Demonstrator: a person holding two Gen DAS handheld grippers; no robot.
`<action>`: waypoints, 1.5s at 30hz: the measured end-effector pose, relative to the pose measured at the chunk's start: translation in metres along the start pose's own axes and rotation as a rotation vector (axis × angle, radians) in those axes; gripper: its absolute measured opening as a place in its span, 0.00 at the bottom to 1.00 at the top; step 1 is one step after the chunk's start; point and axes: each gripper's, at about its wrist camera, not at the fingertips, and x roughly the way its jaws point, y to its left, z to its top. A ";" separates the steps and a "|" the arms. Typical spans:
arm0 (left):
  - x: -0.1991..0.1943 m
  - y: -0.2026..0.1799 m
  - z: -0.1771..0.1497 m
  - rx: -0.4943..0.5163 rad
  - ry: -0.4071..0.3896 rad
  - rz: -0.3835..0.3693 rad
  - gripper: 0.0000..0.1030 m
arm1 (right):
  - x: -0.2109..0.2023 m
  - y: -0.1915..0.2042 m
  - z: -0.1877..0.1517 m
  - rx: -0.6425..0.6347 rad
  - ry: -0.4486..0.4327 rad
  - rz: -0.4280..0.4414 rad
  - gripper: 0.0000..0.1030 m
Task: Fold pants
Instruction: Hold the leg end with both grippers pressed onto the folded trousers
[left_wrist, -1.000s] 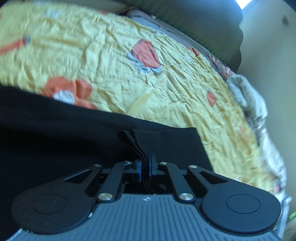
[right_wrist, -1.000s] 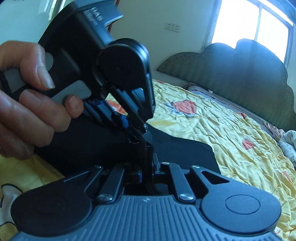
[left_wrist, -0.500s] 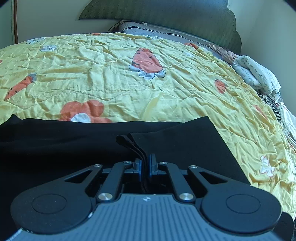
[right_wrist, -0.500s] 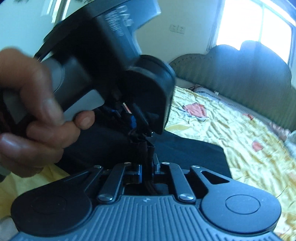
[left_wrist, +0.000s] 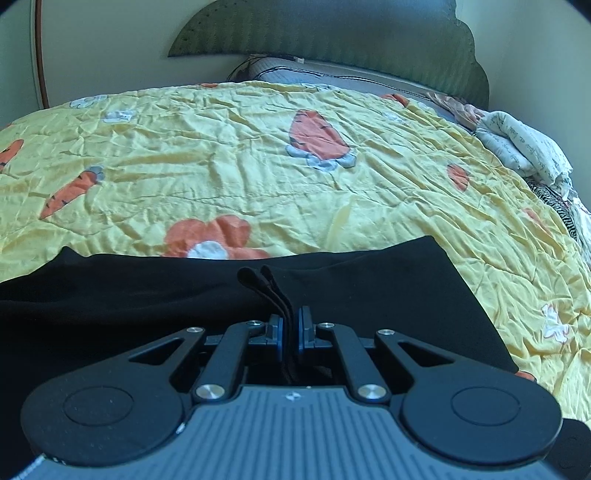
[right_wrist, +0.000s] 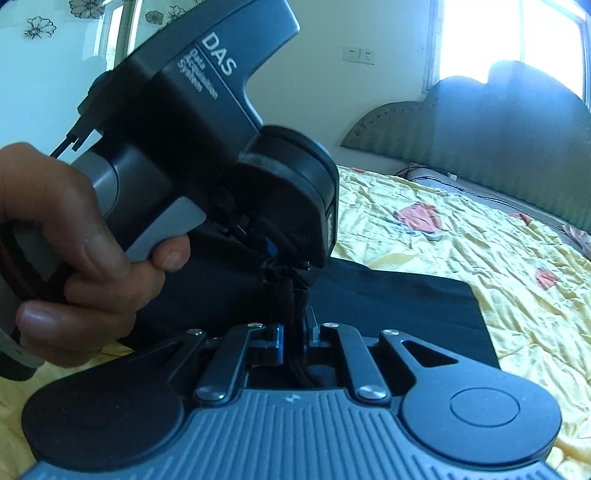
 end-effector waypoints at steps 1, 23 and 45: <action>-0.001 0.003 0.000 -0.002 -0.001 0.000 0.06 | 0.003 -0.001 0.000 0.003 0.001 0.006 0.08; -0.020 0.043 -0.007 0.011 -0.042 0.062 0.06 | 0.073 -0.008 0.022 -0.018 -0.013 0.101 0.09; -0.027 0.073 -0.015 -0.015 -0.050 0.033 0.06 | 0.094 -0.002 0.022 -0.028 -0.005 0.134 0.09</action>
